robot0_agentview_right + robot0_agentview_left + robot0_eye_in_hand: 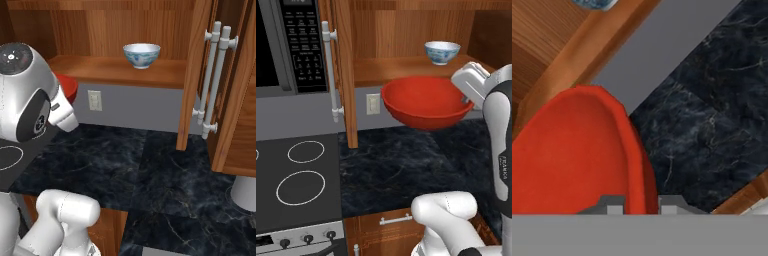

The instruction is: Take the smaller bowl and place it next to the appetizer plate on the dining counter , and place the larger bowl next to the plate with cooked food.

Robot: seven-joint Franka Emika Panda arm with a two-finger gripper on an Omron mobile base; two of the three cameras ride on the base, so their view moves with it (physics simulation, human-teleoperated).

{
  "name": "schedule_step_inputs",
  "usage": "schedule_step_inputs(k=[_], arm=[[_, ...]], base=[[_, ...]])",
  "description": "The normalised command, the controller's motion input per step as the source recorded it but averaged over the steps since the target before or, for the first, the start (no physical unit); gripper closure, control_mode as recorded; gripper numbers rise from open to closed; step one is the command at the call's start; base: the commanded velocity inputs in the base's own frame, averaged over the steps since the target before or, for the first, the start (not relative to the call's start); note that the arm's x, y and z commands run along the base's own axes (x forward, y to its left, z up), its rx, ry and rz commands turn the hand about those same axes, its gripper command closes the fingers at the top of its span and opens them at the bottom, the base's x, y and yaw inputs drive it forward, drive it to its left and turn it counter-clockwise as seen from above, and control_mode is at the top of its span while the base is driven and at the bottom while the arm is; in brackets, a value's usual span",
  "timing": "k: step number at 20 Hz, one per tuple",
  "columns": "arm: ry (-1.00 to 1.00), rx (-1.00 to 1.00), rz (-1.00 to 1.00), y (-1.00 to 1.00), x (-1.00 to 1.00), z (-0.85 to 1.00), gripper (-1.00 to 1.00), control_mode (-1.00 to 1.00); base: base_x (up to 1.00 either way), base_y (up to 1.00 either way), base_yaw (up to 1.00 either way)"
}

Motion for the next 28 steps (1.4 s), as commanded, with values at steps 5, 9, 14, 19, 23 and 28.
schedule_step_inputs(k=[5,9,14,19,23,28], arm=[[0.00,0.00,0.00,0.00,0.00,0.00,1.00,1.00],[0.00,0.00,0.00,0.00,0.00,0.00,1.00,1.00],[0.00,0.00,0.00,0.00,0.00,0.00,1.00,1.00],[0.00,0.00,0.00,0.00,0.00,0.00,1.00,1.00],[0.00,0.00,0.00,0.00,0.00,0.00,1.00,1.00],[0.00,0.00,0.00,0.00,0.00,0.00,1.00,1.00]], base=[[-0.52,0.21,0.07],[-0.65,0.64,0.20],[-0.45,0.85,0.39],[-0.23,0.64,0.58],[-0.36,0.49,0.58],[-0.63,0.46,0.56]])
